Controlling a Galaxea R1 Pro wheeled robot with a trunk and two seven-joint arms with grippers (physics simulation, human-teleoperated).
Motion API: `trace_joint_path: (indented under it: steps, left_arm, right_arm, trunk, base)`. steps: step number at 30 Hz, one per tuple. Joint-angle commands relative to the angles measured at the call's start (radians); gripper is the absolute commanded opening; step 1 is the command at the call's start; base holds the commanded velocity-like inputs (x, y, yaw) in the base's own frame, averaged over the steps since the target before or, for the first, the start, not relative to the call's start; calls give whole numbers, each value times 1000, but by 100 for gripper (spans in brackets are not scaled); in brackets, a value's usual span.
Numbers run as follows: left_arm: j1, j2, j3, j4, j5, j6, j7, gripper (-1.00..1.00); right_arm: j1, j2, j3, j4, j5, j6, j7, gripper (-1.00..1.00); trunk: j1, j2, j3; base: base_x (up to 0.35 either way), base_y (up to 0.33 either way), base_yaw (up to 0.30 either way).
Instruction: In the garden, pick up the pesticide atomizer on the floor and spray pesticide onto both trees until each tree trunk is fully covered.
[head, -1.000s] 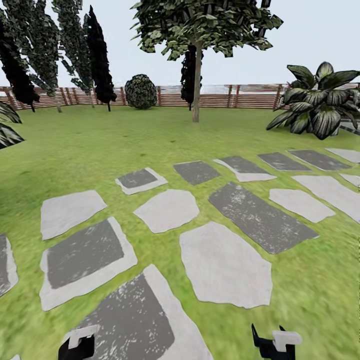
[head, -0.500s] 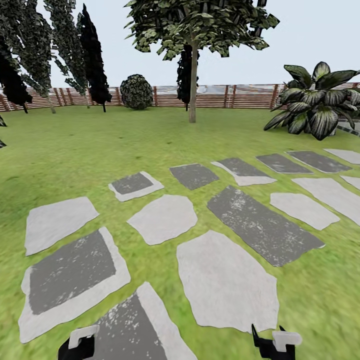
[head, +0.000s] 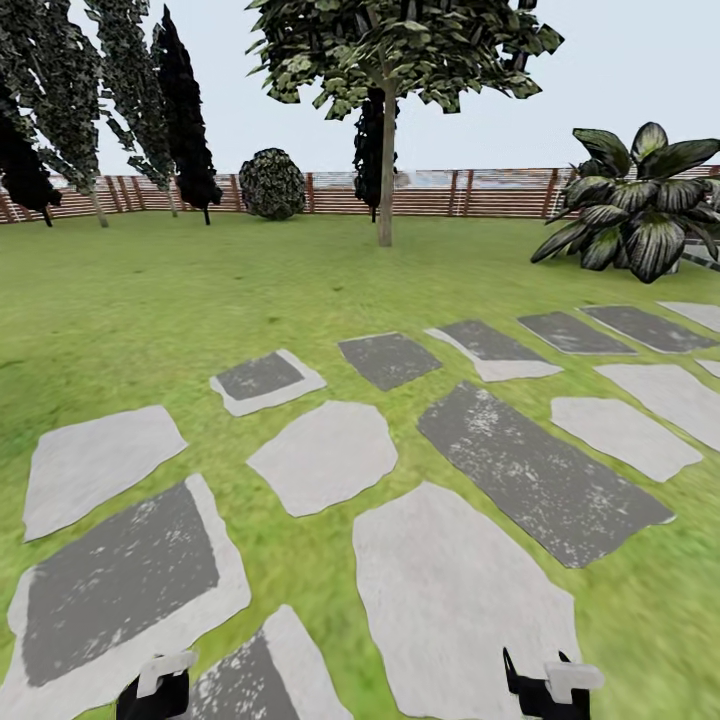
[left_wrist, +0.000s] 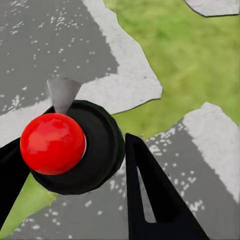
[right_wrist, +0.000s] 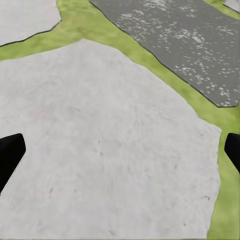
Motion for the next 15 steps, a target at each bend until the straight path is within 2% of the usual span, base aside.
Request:
trace_joint_path:
  steps: [1, 15]
  left_arm:
    - [0, 0, -1, 1, 8, -3, -1, -100]
    - [0, 0, -1, 1, 8, -3, -1, -100]
  right_arm:
    - [-1, 0, -2, 1, 1, -3, 0, 100]
    - [-1, 0, -2, 1, 1, -3, 0, 100]
  trunk:
    - [0, 0, -1]
    - [0, 0, -1]
  base:
    - [337, 0, 0]
    - [337, 0, 0]
